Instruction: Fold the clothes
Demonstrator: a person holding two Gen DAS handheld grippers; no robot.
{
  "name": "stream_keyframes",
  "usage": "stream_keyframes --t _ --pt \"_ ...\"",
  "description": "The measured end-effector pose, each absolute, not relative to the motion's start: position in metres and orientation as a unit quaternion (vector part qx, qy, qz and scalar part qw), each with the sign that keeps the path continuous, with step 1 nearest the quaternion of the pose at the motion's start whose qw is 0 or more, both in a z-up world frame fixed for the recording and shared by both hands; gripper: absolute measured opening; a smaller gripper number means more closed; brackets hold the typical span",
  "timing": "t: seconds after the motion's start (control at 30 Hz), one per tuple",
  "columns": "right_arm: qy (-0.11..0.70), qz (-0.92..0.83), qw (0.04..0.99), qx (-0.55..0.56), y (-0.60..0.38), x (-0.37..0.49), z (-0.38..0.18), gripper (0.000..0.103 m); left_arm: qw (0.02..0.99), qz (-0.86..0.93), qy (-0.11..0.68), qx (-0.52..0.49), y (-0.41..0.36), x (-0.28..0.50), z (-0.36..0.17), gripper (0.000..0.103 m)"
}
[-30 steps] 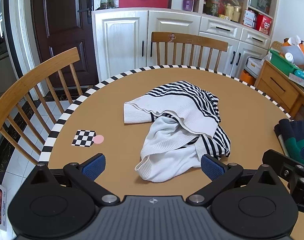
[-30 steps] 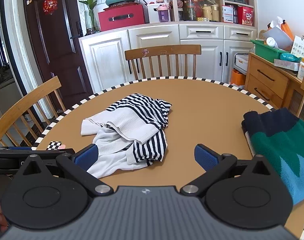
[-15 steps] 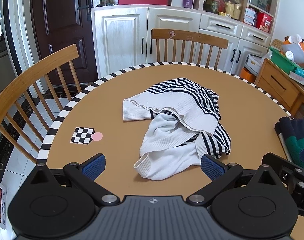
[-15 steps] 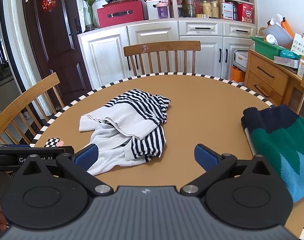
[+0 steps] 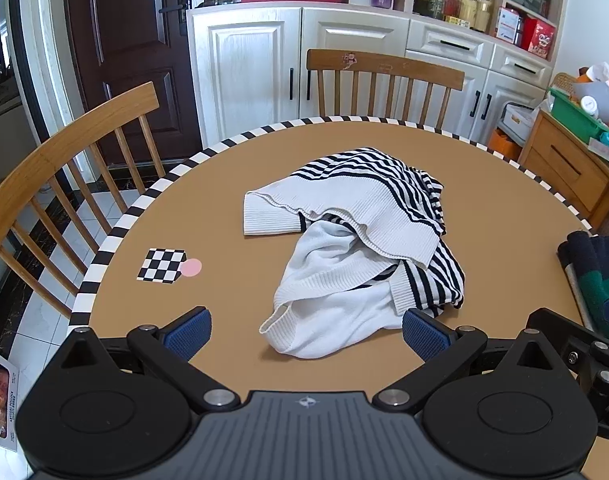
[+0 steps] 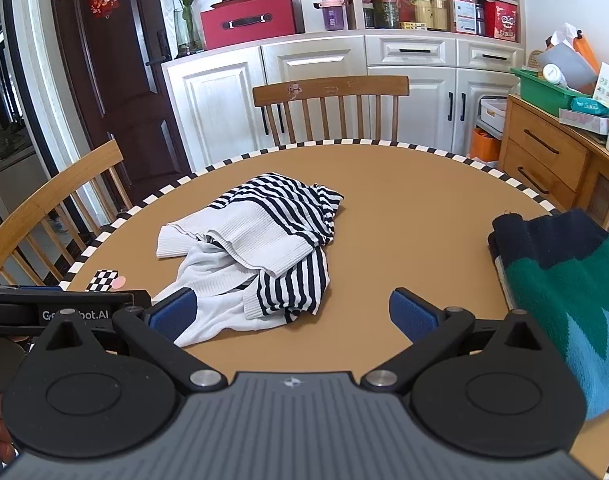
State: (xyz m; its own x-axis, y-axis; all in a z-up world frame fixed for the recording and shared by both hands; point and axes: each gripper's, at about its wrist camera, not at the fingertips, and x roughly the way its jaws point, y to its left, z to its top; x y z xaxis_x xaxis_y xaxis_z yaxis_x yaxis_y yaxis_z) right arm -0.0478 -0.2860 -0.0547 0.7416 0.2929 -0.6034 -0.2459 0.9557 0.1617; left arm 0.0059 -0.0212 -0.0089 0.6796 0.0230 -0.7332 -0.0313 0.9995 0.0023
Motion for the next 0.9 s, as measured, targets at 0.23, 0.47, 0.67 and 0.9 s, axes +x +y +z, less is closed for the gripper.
stream_keyframes --t 0.23,0.47,0.67,0.9 --pt "0.331 0.159 0.929 0.037 -0.300 -0.042 -0.057 0.103 0.915 0.029 0.402 -0.006 -0.037 0.002 -0.010 0.103" --pt "0.347 0.172 0.921 0.044 -0.313 -0.032 -0.064 0.103 0.911 0.048 0.409 -0.003 -0.046 -0.003 -0.015 0.103" --pt "0.331 0.181 0.926 0.019 -0.307 -0.024 -0.073 0.103 0.907 0.054 0.417 -0.008 -0.036 0.004 -0.026 0.103" --pt "0.283 0.201 0.937 -0.038 -0.284 -0.003 -0.079 0.091 0.922 0.016 0.387 0.019 -0.014 0.037 -0.048 0.103"
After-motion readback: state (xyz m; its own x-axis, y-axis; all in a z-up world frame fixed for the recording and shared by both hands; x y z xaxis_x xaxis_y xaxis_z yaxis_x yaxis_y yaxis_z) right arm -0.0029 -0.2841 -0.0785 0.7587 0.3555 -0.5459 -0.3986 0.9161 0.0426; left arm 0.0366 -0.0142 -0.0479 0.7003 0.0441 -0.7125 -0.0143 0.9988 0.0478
